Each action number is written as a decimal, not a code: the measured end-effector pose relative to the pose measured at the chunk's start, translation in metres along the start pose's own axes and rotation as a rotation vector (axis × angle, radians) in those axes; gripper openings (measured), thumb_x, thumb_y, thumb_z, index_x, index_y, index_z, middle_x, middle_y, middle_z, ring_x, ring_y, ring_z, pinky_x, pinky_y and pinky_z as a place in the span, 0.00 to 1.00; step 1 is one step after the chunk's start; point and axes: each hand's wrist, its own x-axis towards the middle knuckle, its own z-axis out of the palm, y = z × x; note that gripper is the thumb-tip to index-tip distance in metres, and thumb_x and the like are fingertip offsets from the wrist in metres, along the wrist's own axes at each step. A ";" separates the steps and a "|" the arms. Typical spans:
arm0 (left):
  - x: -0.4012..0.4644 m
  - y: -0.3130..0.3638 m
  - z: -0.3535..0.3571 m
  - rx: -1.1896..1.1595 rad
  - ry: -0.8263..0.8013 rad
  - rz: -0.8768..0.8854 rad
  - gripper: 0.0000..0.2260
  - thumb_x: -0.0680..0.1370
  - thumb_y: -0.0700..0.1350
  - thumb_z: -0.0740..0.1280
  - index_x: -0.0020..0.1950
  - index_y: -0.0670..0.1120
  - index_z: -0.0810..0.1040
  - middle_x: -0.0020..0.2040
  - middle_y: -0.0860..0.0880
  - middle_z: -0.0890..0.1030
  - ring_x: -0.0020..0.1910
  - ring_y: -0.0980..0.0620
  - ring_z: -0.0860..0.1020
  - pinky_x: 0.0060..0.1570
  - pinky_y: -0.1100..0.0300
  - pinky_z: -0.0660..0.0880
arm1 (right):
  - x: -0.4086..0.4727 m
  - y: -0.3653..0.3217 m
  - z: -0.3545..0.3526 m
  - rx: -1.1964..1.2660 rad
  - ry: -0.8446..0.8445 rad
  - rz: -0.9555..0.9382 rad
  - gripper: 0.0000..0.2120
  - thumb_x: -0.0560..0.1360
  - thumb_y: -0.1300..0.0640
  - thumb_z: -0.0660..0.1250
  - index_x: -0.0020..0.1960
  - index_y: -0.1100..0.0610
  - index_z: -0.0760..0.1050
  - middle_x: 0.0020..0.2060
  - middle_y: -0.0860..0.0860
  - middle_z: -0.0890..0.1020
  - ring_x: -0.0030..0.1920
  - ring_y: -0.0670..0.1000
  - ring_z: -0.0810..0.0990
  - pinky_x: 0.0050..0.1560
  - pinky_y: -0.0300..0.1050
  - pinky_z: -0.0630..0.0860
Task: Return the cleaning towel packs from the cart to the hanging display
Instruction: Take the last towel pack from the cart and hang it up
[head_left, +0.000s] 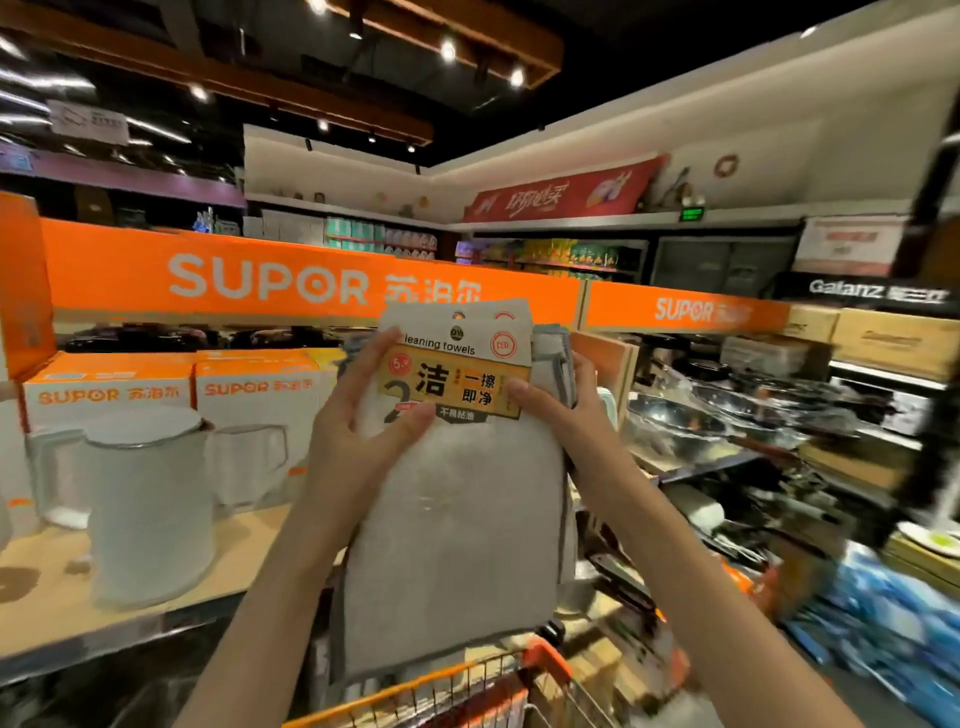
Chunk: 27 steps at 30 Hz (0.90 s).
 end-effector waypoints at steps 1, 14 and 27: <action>-0.007 -0.001 0.005 -0.017 -0.023 -0.015 0.28 0.72 0.44 0.73 0.64 0.69 0.71 0.59 0.67 0.76 0.59 0.63 0.76 0.55 0.60 0.77 | -0.013 -0.001 -0.005 -0.018 0.032 0.008 0.37 0.62 0.51 0.75 0.66 0.47 0.61 0.47 0.46 0.84 0.45 0.49 0.85 0.38 0.40 0.80; -0.132 0.024 0.101 -0.372 -0.308 -0.230 0.27 0.73 0.41 0.73 0.65 0.66 0.72 0.59 0.65 0.78 0.59 0.61 0.77 0.53 0.64 0.77 | -0.200 -0.032 -0.093 -0.328 0.444 0.108 0.28 0.68 0.53 0.75 0.63 0.48 0.64 0.44 0.41 0.84 0.43 0.44 0.84 0.35 0.36 0.79; -0.324 0.143 0.159 -0.608 -0.671 -0.474 0.27 0.71 0.39 0.74 0.62 0.65 0.75 0.57 0.63 0.80 0.55 0.63 0.79 0.51 0.66 0.78 | -0.475 -0.128 -0.096 -0.824 0.707 0.139 0.36 0.69 0.59 0.74 0.69 0.42 0.60 0.66 0.45 0.65 0.62 0.30 0.67 0.60 0.29 0.70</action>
